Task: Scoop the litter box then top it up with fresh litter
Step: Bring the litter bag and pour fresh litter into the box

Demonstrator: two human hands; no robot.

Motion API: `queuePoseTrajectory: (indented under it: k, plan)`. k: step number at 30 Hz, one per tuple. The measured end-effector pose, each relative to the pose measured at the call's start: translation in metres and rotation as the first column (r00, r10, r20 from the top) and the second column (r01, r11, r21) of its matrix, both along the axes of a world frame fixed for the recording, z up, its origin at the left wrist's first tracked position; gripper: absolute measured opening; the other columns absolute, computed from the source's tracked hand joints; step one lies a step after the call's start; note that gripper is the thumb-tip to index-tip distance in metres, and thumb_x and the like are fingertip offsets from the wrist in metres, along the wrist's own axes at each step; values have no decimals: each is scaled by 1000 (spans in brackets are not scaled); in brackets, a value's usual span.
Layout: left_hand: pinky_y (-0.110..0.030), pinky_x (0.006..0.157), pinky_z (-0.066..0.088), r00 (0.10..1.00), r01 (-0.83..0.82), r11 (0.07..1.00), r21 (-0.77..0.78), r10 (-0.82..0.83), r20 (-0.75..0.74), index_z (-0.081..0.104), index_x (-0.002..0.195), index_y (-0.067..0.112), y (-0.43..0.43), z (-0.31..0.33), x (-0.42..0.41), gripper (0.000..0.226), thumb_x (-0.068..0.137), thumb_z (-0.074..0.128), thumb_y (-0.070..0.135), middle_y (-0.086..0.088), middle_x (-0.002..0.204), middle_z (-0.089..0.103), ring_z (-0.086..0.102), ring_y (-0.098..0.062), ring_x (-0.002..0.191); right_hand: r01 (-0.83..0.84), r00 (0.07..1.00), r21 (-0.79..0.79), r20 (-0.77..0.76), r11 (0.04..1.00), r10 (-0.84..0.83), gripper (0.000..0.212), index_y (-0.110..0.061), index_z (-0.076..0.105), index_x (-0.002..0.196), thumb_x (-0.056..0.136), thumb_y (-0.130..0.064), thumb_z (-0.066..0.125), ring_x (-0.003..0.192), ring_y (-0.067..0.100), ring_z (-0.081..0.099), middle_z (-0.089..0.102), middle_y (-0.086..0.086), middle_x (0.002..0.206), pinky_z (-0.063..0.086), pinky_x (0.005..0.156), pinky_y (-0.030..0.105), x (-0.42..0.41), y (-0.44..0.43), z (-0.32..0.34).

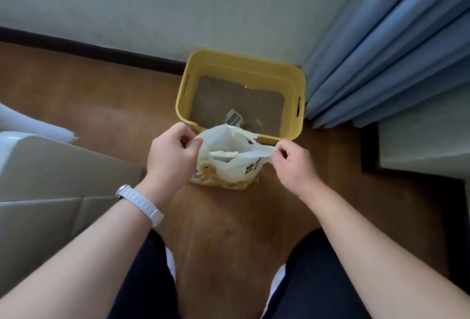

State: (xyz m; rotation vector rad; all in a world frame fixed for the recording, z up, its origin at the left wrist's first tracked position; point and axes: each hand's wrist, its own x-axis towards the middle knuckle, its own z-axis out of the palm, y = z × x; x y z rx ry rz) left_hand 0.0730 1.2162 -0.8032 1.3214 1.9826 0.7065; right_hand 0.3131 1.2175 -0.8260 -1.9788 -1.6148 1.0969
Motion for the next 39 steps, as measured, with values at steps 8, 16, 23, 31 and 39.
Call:
queuePoseTrajectory:
  k: [8,16,23,31,39]
  plan:
    - [-36,60,46,997,-37,976,215,52,-64,56,72,18,40,-47,-4,20,88,65,25,3,63,56,51,-15,62,45,993,204,-116,978,-21,25,-8,39,67,88,-11,52,51,8,28,34,-6,57,23,47,25,-8,39,-56]
    - [-32,56,38,946,203,932,299,-109,-304,55,77,12,51,-82,-8,16,87,66,13,1,79,57,50,-16,71,-13,995,243,-92,970,36,24,-8,42,67,88,-10,53,51,8,31,40,-2,57,25,47,26,-8,49,-83]
    - [-52,107,34,649,519,845,128,-292,-702,42,138,9,60,-68,12,74,72,74,16,-13,149,43,43,-33,134,-304,953,252,97,919,288,29,-15,35,64,87,-22,52,56,20,40,43,0,62,30,49,36,-17,48,-81]
    - [-52,118,20,475,745,666,-40,-572,-668,42,146,25,63,-71,25,80,85,42,76,-2,156,35,23,-24,148,-364,931,234,85,901,354,32,-15,42,67,90,-32,56,62,22,47,47,0,64,37,52,39,-28,43,-75]
    - [-42,116,13,581,637,769,45,-441,-684,58,131,23,69,-92,19,65,93,31,69,6,136,55,40,-17,134,-377,925,235,55,896,376,25,-16,39,69,85,-23,56,66,22,45,46,0,66,40,57,42,-32,38,-78]
